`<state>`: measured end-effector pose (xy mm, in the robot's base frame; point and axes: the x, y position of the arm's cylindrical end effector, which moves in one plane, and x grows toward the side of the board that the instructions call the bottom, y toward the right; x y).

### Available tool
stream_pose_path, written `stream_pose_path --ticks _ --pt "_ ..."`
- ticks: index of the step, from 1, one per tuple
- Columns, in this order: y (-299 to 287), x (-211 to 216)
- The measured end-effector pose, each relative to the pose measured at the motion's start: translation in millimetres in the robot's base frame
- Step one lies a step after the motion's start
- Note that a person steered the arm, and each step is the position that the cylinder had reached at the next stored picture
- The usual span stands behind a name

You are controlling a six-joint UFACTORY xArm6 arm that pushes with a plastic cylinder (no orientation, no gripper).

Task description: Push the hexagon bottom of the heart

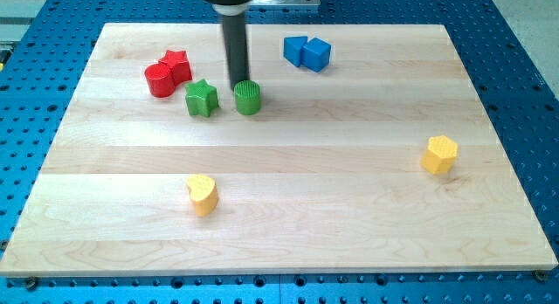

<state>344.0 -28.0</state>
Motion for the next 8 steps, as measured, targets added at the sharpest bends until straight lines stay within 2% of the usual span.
stream_pose_path --ticks 1,3,4,7,8 --pt "62.7 1.4" --pt "-47.5 17.7" --pt "-9.6 18.0" --pt "265.1 41.9" --pt "286.0 92.0"
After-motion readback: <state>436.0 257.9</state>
